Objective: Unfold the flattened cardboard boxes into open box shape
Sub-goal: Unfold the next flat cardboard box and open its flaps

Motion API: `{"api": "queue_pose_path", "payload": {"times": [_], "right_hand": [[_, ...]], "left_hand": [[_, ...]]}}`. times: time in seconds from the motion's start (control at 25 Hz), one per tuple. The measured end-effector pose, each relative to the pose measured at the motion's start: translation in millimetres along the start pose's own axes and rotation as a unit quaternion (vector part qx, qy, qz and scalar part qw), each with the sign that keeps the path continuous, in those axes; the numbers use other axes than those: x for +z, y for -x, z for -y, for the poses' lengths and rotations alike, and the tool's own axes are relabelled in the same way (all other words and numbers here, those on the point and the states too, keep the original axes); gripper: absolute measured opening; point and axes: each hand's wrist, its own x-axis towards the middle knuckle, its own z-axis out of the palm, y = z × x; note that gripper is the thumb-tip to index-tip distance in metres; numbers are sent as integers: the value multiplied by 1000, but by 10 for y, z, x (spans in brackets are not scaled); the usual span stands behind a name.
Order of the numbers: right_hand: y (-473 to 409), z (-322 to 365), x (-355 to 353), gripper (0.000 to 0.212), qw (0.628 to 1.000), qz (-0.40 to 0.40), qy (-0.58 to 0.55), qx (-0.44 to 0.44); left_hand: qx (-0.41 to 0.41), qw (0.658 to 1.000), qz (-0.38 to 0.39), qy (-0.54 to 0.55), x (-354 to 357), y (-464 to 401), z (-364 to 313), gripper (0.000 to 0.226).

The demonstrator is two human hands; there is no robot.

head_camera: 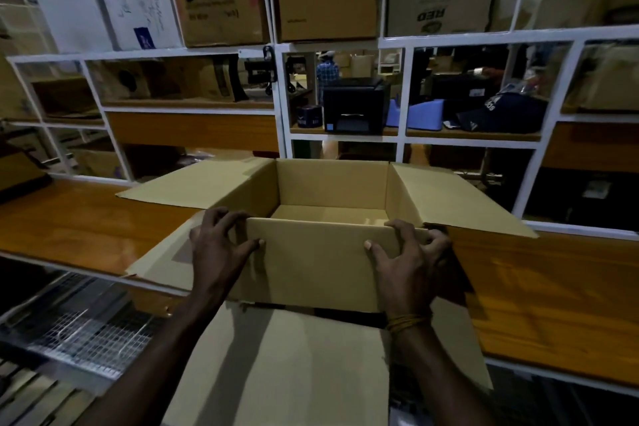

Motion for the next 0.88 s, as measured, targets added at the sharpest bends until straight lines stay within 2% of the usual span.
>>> {"api": "queue_pose_path", "payload": {"times": [0.28,0.4,0.52,0.68,0.88], "right_hand": [[-45,194,317,43,996,25,80,26],[-141,304,350,44,995,17,94,35],[-74,281,352,45,993,30,103,57],[269,97,309,48,989,47,128,61],[333,76,194,50,984,59,149,77]], "left_hand": [[7,998,60,1,153,-413,397,50],[-1,996,86,25,91,-571,415,43],[-12,993,119,0,-13,-571,422,39],[4,983,182,-32,-69,-312,547,51],[10,977,208,-49,-92,-317,588,58]]}}
